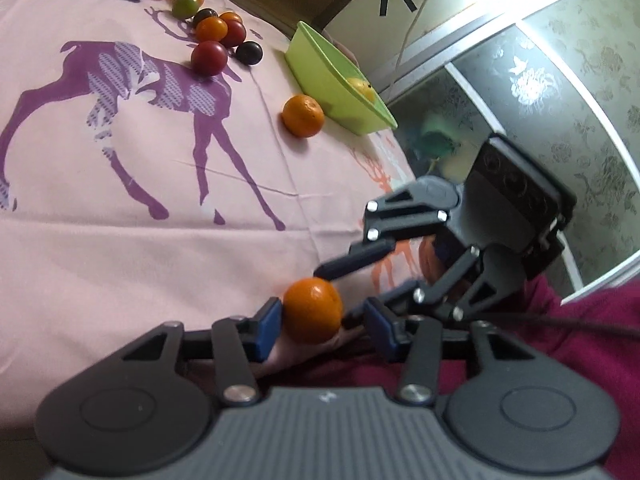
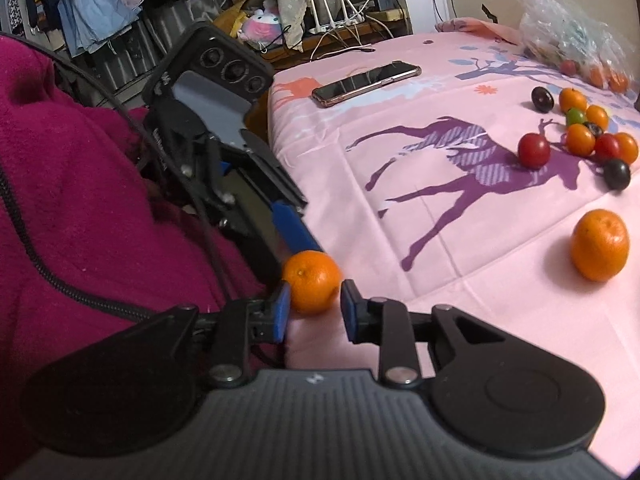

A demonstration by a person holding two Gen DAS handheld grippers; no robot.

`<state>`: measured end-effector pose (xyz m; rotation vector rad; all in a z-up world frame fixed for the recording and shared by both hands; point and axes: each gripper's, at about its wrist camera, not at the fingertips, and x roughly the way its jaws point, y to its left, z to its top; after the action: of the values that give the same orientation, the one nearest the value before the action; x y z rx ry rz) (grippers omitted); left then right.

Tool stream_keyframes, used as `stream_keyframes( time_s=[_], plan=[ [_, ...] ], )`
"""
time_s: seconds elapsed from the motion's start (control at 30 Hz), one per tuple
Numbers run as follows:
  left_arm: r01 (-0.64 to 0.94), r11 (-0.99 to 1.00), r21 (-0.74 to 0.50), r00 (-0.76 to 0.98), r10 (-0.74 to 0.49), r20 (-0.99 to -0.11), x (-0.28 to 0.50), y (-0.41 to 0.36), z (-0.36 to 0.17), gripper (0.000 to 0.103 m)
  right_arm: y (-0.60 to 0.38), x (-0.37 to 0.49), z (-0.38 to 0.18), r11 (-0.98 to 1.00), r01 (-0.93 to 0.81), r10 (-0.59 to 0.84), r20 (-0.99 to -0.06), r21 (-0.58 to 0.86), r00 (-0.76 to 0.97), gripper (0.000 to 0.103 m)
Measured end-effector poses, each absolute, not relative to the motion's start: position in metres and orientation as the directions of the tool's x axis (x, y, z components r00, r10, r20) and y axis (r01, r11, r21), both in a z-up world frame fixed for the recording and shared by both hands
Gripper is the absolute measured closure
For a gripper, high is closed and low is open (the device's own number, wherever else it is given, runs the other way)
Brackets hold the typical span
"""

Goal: Organize fruits

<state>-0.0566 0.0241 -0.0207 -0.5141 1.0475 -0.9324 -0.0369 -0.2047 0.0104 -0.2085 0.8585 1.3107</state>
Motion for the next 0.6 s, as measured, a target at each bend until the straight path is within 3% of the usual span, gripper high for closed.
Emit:
stream_keyframes(
  time_s=[0.07, 0.23, 0.6],
  plan=[
    [0.383, 0.529, -0.757, 0.194, -0.848, -0.494, -0.054, 0.024, -0.023, 0.065, -0.205, -0.039, 0.009, 0.305, -0.89, 0.765, -0.644, 0.338, 0.017, 0.072],
    [0.39, 0.527, -0.755, 0.235, -0.85, -0.472, -0.047, 0.028, -0.018, 0.066, -0.211, -0.042, 0.006, 0.382, -0.859, 0.781, -0.616, 0.342, 0.102, 0.073],
    [0.455, 0.573, -0.682, 0.412, -0.814, -0.409, 0.038, 0.029, 0.013, 0.066, -0.208, 0.006, 0.012, 0.654, -0.698, 0.721, -0.521, 0.293, 0.457, 0.073]
  ],
)
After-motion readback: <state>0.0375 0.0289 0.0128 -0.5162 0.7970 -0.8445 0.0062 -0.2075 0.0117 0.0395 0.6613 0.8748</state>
